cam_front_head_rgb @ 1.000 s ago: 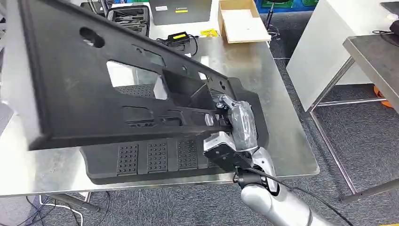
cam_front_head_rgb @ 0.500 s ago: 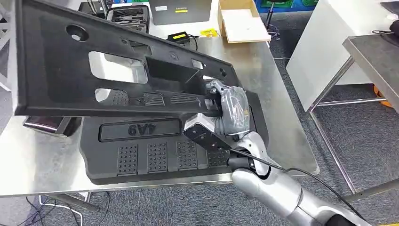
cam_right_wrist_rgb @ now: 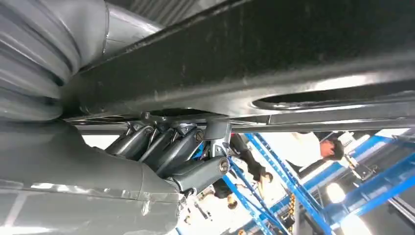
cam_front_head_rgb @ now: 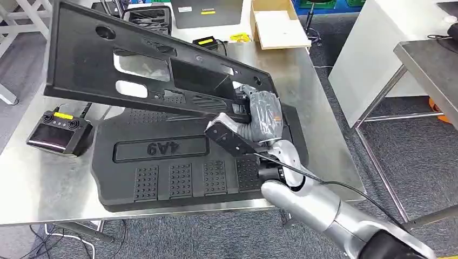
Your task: Take the parts from the cabinet and place them on the table.
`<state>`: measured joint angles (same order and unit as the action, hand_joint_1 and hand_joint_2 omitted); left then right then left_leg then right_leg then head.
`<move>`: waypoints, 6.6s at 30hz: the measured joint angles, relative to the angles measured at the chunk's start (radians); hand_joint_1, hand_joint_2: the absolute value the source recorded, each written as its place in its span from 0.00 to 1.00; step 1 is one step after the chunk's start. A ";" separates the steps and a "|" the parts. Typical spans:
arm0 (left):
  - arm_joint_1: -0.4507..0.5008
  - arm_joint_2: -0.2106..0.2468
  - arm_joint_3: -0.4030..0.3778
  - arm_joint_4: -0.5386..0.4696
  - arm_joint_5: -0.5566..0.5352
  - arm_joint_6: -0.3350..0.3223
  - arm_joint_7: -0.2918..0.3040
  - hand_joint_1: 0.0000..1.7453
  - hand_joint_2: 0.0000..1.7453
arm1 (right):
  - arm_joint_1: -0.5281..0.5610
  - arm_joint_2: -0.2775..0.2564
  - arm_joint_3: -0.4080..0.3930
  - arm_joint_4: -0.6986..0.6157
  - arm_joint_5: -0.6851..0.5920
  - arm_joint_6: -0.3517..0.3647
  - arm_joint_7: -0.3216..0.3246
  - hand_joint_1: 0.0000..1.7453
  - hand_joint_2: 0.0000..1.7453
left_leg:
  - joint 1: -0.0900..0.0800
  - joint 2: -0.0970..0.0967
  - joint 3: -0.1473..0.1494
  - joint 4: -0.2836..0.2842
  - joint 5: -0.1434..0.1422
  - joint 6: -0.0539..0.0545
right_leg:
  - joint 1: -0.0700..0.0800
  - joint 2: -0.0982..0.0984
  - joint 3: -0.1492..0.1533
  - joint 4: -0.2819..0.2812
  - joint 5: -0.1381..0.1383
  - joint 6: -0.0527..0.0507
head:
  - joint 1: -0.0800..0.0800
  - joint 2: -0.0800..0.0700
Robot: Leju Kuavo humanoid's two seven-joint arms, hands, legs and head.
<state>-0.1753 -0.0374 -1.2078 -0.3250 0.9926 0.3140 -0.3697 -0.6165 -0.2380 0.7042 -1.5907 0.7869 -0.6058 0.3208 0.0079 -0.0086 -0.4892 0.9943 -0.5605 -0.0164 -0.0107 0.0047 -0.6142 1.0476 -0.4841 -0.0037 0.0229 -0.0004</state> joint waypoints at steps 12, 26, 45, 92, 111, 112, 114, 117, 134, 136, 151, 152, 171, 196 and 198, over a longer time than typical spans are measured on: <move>0.001 0.002 0.002 0.000 0.001 0.007 0.003 0.00 0.00 | -0.019 0.000 0.030 0.062 -0.006 -0.013 -0.005 1.00 1.00 | 0.000 0.000 0.000 0.000 0.000 0.000 | 0.000 0.000 0.000 0.000 0.000 0.000 | 0.000 0.000; 0.002 0.003 0.007 -0.009 0.003 0.035 0.021 0.00 0.00 | -0.099 0.029 0.129 0.146 0.551 0.266 0.238 1.00 1.00 | 0.000 0.000 0.000 0.000 0.000 0.000 | 0.000 0.000 0.000 0.000 0.000 0.000 | -0.002 0.000; 0.021 0.003 0.010 -0.034 0.052 0.066 0.015 0.00 0.00 | -0.101 0.076 0.201 0.218 0.501 0.572 0.259 1.00 1.00 | 0.000 0.000 0.000 0.000 0.000 0.000 | 0.000 0.000 0.000 0.000 0.000 0.000 | -0.002 0.000; 0.013 0.003 0.007 -0.037 0.044 0.042 0.060 0.00 0.00 | -0.159 0.174 0.140 0.438 0.383 0.443 0.267 1.00 1.00 | 0.000 0.000 0.000 0.000 0.000 0.000 | 0.000 0.000 0.001 -0.001 0.000 0.000 | -0.002 0.000; 0.015 0.003 0.006 -0.041 0.048 0.042 0.059 0.00 0.00 | -0.143 0.209 0.106 0.544 0.401 0.462 0.267 0.00 1.00 | 0.000 0.000 0.000 0.000 0.000 0.000 | 0.000 0.000 0.001 -0.001 0.000 0.000 | -0.002 0.000; 0.015 0.003 0.006 -0.041 0.048 0.042 0.059 0.00 0.00 | -0.142 0.210 0.106 0.547 0.394 0.471 0.267 0.00 1.00 | 0.000 0.000 0.000 0.000 0.000 0.000 | 0.000 0.000 0.001 -0.001 0.000 0.000 | -0.002 0.000; 0.016 0.003 0.006 -0.042 0.052 0.042 0.059 0.00 0.00 | -0.139 0.212 0.106 0.555 0.384 0.486 0.267 0.00 1.00 | 0.000 0.000 0.000 0.000 0.000 0.000 | 0.000 0.000 0.001 -0.001 0.000 0.000 | -0.002 0.000; 0.019 0.003 0.006 -0.043 0.055 0.042 0.059 0.00 0.00 | -0.137 0.214 0.108 0.561 0.373 0.498 0.267 0.00 1.00 | 0.000 0.000 0.000 0.000 0.000 0.000 | 0.000 0.000 0.001 -0.001 0.000 0.000 | -0.002 0.000; 0.021 0.003 0.006 -0.053 0.067 0.065 0.048 0.00 0.00 | -0.145 0.215 0.126 0.556 0.283 0.479 0.267 0.00 0.00 | 0.000 0.000 0.002 0.000 0.000 0.000 | 0.000 0.000 0.002 -0.001 0.000 0.000 | -0.002 0.000; 0.021 0.003 0.006 -0.056 0.068 0.065 0.045 0.00 0.00 | -0.148 0.214 0.128 0.543 0.274 0.481 0.267 0.00 0.00 | 0.000 0.000 0.002 0.000 0.000 0.000 | 0.000 0.000 0.002 -0.001 0.000 0.000 | -0.002 0.000; 0.038 0.005 0.006 -0.057 0.097 0.033 0.003 0.00 0.00 | -0.128 0.124 0.141 0.217 0.118 0.722 0.267 0.00 0.00 | -0.001 0.001 0.003 0.001 0.000 0.000 | 0.000 0.001 0.002 -0.002 0.000 0.000 | -0.002 0.000; 0.038 0.005 0.006 -0.056 0.097 0.032 0.002 0.00 0.00 | -0.126 0.117 0.141 0.196 0.103 0.723 0.267 0.00 0.00 | -0.001 0.001 0.003 0.001 0.000 0.000 | 0.000 0.001 0.002 -0.002 0.000 0.000 | -0.002 0.000; 0.037 0.008 0.001 -0.050 0.088 0.042 -0.026 0.00 0.00 | 0.069 -0.027 0.043 -0.226 0.188 -0.044 0.204 0.00 1.00 | 0.000 0.002 0.003 0.001 -0.001 0.000 | 0.000 0.002 0.003 -0.002 0.000 0.000 | -0.002 0.000; 0.031 0.008 -0.005 -0.050 0.078 0.131 -0.011 0.00 0.00 | 0.372 0.276 -0.415 -0.348 0.249 -0.087 -0.494 0.00 1.00 | -0.006 0.000 0.002 0.005 0.000 0.015 | -0.006 0.000 0.011 -0.015 0.011 0.017 | -0.007 0.000; 0.031 0.005 -0.005 -0.050 0.081 0.136 -0.014 0.00 0.00 | 0.378 0.282 -0.420 -0.346 0.250 -0.087 -0.486 0.00 1.00 | 0.009 0.008 0.021 -0.032 0.024 0.026 | -0.004 -0.001 0.013 -0.004 -0.005 0.023 | -0.005 0.000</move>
<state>-0.1444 -0.0320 -1.2123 -0.3746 1.0735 0.4498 -0.3838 -0.2389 0.0439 0.2842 -1.9371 1.0369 -0.6924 -0.1648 0.0164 -0.0003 -0.4680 0.9626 -0.5366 0.0095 -0.0144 0.0035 -0.6012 1.0434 -0.4891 0.0196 0.0179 -0.0004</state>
